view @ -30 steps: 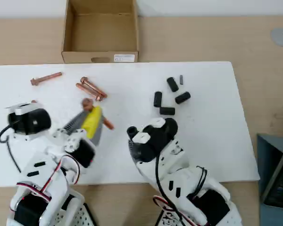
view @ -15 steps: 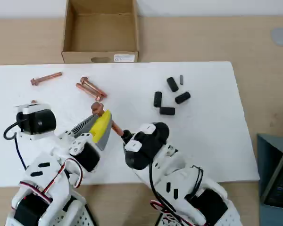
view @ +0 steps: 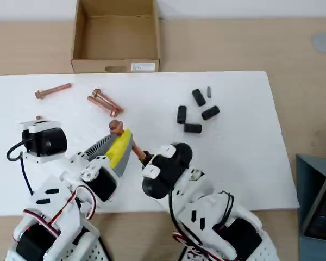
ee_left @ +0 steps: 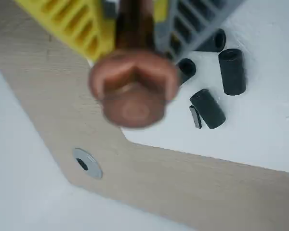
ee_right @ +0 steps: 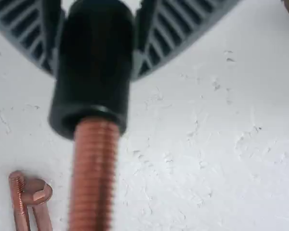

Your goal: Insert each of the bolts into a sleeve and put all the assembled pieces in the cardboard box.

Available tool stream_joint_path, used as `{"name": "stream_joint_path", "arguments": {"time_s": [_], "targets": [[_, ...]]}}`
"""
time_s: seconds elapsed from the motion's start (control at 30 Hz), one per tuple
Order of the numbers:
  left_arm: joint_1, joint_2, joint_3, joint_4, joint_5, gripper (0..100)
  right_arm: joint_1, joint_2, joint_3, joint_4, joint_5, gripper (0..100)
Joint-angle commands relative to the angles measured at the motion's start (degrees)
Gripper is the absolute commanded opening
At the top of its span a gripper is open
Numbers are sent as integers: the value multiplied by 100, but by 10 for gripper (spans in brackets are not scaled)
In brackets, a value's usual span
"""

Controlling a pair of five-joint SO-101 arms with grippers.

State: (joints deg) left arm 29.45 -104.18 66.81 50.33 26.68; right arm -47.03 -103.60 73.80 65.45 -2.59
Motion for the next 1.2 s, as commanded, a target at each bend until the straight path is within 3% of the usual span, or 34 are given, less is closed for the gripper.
{"name": "stream_joint_path", "arguments": {"time_s": [0.0, 0.43, 0.6, 0.7, 0.87, 1.07, 1.17], "targets": [[88, -22, 53, -97, 18, 1, -66, -488, -40, -176, 35, 9], [589, -22, 202, -26, -316, 1, -66, -488, -66, -176, 35, 9], [1380, -22, 132, 818, -677, 1, -66, -488, -75, -176, 35, 9], [1495, -22, 158, 1073, -721, 1, -66, -488, -92, -176, 44, 9], [1433, -22, 176, 1178, -695, 8, -66, -488, -136, -176, 44, 9], [571, 4, 149, 1152, -721, 160, -66, -488, -101, -176, 44, 9], [369, 13, 123, 1178, -721, 174, -66, -488, -92, -176, 44, 9]]}}
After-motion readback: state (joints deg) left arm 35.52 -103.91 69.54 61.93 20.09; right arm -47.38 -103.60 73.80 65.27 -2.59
